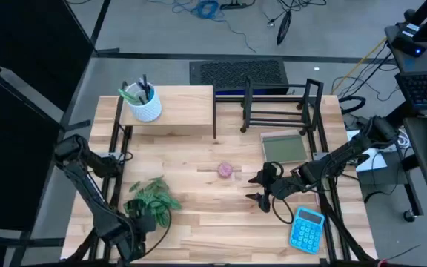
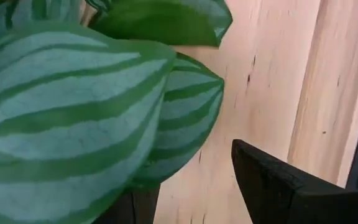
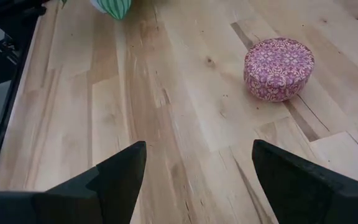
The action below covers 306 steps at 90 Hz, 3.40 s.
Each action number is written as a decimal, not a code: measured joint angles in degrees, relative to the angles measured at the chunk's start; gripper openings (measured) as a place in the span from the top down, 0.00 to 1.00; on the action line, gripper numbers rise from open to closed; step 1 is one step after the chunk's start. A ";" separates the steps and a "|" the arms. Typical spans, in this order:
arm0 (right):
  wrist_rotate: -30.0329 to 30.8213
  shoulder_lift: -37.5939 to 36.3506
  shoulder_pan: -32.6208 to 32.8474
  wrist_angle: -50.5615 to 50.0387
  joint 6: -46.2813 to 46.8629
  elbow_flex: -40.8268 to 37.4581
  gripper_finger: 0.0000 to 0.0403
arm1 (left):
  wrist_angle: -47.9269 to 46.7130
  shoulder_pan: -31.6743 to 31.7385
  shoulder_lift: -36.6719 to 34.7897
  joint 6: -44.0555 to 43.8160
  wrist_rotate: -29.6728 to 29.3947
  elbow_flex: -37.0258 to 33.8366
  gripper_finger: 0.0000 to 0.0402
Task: Stock shelves
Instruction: Put the white vase plant on the shelf
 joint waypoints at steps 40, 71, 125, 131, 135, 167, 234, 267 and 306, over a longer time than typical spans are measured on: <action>1.33 0.00 -0.02 -0.02 -0.13 0.00 0.31 | -5.55 0.00 -0.11 1.45 -5.82 0.16 0.56; 1.25 0.00 -0.02 0.00 -1.10 0.00 0.31 | 0.63 0.00 -0.11 3.21 -3.55 -4.26 0.62; 1.27 0.00 -0.02 0.00 -0.95 0.00 0.31 | 4.99 3.06 -0.04 5.98 -3.96 -5.53 0.98; 1.27 0.00 -0.02 -0.02 -0.85 0.00 0.31 | 4.45 4.18 -0.02 6.00 -3.94 -4.53 0.99; 1.27 0.00 -0.02 -0.02 -0.85 0.00 0.31 | 3.68 5.05 -0.02 6.57 -3.96 -3.52 1.00; 1.31 0.00 -0.02 0.02 -0.98 0.00 0.31 | -6.53 16.72 0.00 22.15 -11.13 12.06 1.00; 5.68 0.12 0.00 0.01 -3.33 0.00 0.31 | -6.72 71.42 -0.08 81.22 -8.32 36.52 1.00; 5.66 0.39 0.00 2.68 -3.67 -0.06 0.31 | -0.03 82.30 0.13 92.87 2.61 30.07 1.00; 5.20 1.01 0.00 2.69 -4.03 -0.04 0.31 | 1.81 82.27 3.03 91.56 5.27 29.34 1.00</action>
